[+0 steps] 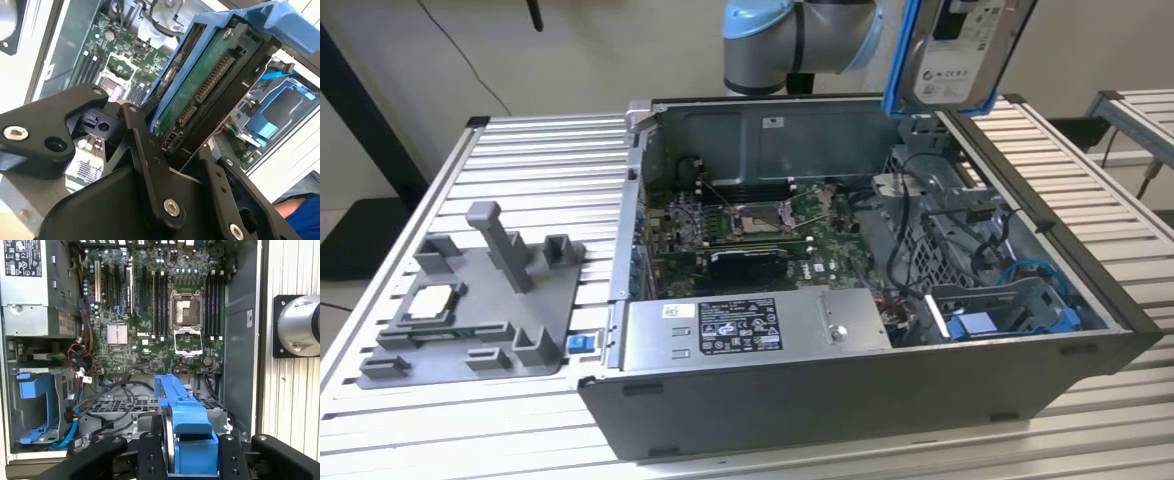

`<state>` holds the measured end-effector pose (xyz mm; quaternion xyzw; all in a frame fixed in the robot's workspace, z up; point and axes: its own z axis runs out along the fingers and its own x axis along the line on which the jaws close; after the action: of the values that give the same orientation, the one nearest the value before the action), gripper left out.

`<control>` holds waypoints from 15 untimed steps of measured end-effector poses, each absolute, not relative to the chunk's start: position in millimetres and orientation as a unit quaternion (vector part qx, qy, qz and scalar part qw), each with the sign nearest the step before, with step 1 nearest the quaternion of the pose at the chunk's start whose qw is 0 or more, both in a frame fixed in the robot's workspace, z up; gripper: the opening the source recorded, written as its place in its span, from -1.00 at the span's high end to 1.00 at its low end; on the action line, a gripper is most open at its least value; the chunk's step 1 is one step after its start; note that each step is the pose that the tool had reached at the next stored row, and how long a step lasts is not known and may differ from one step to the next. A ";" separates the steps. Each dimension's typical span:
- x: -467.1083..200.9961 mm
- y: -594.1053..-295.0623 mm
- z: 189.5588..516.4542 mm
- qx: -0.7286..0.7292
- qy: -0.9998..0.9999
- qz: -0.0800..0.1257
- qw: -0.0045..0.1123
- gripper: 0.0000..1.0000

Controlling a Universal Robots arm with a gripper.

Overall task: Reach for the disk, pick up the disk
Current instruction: 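Pick up the disk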

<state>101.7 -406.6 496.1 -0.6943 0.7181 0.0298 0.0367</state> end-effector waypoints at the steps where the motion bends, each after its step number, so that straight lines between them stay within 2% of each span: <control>1: 101.7 -408.5 496.1 -0.694 0.718 0.030 0.037 1.00; 15: 101.7 -434.5 495.8 -0.694 0.718 0.030 0.037 1.00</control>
<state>101.7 -434.5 495.8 -0.6943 0.7181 0.0299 0.0367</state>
